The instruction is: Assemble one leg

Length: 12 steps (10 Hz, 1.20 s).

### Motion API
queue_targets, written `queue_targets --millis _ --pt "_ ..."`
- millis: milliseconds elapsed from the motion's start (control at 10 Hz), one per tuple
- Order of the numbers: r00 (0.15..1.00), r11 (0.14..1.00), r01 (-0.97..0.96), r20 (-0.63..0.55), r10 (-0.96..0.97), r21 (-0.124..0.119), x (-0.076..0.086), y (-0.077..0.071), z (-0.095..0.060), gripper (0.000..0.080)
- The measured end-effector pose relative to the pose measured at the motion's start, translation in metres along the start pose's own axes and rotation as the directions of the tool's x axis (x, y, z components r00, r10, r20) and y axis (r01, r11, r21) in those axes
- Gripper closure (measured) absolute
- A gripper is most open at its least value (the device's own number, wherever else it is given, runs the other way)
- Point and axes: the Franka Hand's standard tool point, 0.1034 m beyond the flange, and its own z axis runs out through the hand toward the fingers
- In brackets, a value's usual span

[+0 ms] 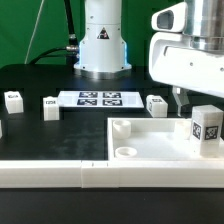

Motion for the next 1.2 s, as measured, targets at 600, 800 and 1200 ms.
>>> queue_targets --millis 600,800,1200 --pt "0.794 0.794 0.607 -0.013 -0.607 0.001 -0.0028 -0.0049 -0.0004 0.015" --pt "0.711 0.711 0.704 -0.013 -0.704 -0.001 -0.0022 -0.0041 -0.0002 0.015" --pt "0.642 0.643 0.766 -0.013 -0.766 -0.005 0.0011 -0.0019 -0.0002 0.0239"
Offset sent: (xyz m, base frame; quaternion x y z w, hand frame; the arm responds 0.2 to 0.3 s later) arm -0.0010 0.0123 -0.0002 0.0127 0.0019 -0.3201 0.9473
